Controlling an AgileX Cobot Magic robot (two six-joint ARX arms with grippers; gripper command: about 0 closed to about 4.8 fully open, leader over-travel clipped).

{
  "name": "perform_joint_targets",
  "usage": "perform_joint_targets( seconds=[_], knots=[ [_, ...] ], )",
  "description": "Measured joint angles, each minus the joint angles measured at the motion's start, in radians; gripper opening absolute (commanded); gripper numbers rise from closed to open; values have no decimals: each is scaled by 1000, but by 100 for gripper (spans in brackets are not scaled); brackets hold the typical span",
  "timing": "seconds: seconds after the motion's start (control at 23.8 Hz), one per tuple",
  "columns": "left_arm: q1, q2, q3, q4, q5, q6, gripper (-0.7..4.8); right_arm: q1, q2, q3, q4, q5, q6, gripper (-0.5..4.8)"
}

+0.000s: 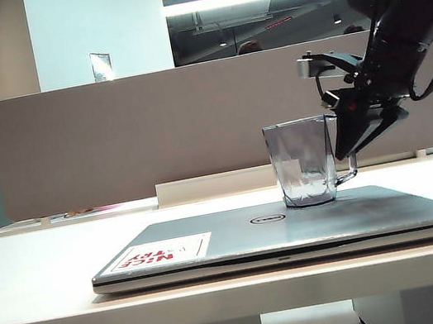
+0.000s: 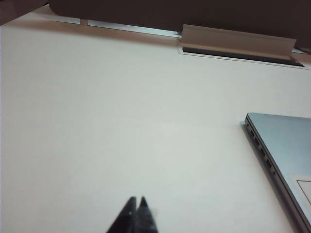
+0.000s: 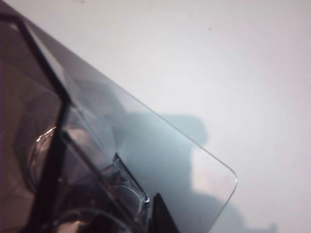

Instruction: Pick up the water cup and place it on the side of the laptop away from you.

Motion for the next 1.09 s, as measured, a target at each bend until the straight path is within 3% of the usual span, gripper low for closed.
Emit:
perform_joint_targets(
  seconds=[0.84,0.97,1.09],
  knots=[
    [0,0,0,0,0,0,-5,0,76,-5,130,29,76,101],
    [0,0,0,0,0,0,-6,0,76,-5,148,29,79,48],
    [0,0,0,0,0,0,-6,0,76,-4,167,24,86,43]
  ],
)
